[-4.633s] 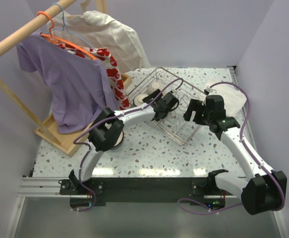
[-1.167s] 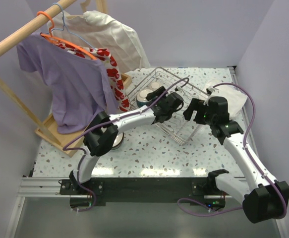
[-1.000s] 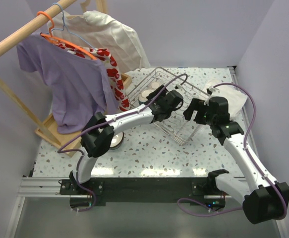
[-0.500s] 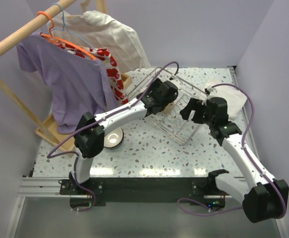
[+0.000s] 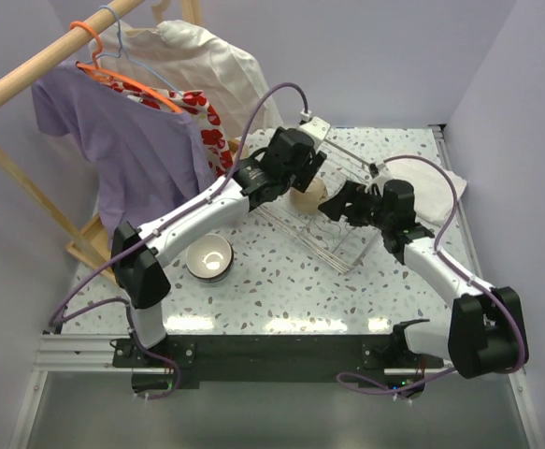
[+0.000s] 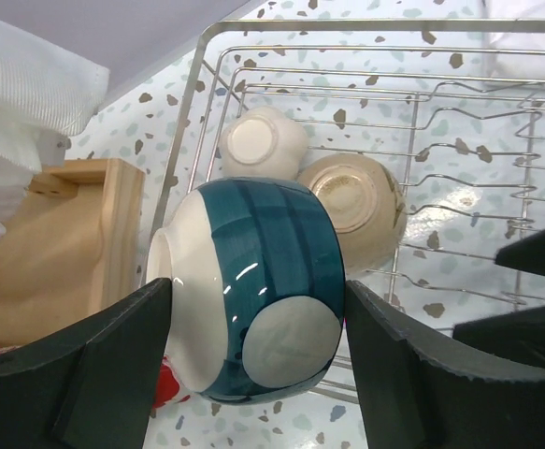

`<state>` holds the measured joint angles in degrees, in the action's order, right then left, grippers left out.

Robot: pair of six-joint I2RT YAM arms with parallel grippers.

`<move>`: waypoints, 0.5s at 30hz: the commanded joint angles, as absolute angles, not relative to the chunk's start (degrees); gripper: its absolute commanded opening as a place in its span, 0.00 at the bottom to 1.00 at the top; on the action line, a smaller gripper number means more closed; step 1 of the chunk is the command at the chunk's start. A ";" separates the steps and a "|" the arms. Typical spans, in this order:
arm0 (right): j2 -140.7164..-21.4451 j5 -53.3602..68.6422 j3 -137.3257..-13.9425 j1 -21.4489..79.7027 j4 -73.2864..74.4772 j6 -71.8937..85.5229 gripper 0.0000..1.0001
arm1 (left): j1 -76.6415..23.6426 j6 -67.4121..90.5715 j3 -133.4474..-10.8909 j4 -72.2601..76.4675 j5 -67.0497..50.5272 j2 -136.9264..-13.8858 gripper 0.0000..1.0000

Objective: Unload the bowls from the dish rack

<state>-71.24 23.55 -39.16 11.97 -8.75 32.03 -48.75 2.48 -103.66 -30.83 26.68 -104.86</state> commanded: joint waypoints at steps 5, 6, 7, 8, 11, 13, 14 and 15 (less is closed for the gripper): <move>-75.93 31.63 -40.69 11.78 -27.59 37.35 0.86 | -48.34 11.06 -96.96 -21.46 18.46 -93.35 0.37; -76.46 32.16 -41.04 11.78 -28.73 37.79 0.86 | -48.25 11.77 -94.77 -20.49 17.41 -91.77 0.37; -77.07 32.78 -41.13 11.78 -31.26 39.01 0.86 | -48.16 12.56 -93.70 -19.52 16.97 -90.97 0.37; -78.12 33.83 -41.22 11.78 -32.42 39.63 0.86 | -47.90 14.13 -92.65 -17.68 16.44 -90.27 0.37; -80.67 35.77 -41.75 11.86 -37.25 42.27 0.86 | -47.29 17.12 -89.48 -14.34 14.07 -88.07 0.36; -81.65 37.17 -41.83 11.78 -40.67 43.85 0.86 | -47.20 18.28 -87.81 -12.93 13.01 -87.10 0.36; -82.17 37.87 -42.01 11.95 -41.30 43.94 0.85 | -46.94 19.41 -87.37 -11.53 12.66 -86.84 0.36; -82.70 38.75 -42.62 12.04 -41.74 44.21 0.85 | -46.85 20.03 -86.84 -10.82 11.79 -86.66 0.36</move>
